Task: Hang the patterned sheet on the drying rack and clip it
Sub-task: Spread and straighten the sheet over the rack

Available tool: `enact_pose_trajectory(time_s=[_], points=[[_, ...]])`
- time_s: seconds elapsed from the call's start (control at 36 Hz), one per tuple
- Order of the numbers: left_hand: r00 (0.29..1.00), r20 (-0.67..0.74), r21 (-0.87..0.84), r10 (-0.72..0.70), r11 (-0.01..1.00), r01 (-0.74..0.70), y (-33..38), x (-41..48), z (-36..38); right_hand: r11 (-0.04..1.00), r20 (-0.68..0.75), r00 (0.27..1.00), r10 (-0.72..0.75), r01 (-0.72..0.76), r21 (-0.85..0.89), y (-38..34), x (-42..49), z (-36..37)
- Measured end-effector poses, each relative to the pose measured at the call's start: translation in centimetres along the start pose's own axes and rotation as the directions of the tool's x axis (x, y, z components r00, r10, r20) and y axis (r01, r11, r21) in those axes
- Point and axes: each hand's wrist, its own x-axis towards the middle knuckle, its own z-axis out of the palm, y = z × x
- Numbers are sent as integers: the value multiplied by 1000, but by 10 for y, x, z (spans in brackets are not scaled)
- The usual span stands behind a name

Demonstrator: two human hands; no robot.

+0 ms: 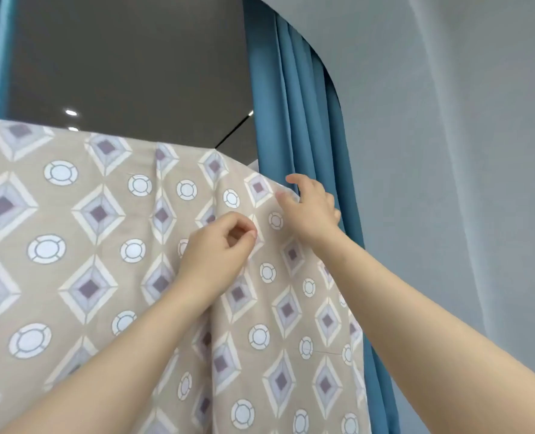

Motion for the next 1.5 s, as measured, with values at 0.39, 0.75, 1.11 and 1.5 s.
enact_pose_trajectory(time_s=[0.39,0.75,1.11,1.5], points=[[789,-20,897,614,360,-257,9,94,-65,999,-209,977,-37,43,22,5,45,23],[984,83,949,155,290,-126,33,124,-67,987,-229,972,-56,88,133,5,65,1],[995,84,964,53,250,-94,39,134,-44,955,-299,916,-267,211,-206,21,75,-7],[990,55,967,132,239,-86,28,125,-44,902,59,992,110,-125,414,43,75,-2]])
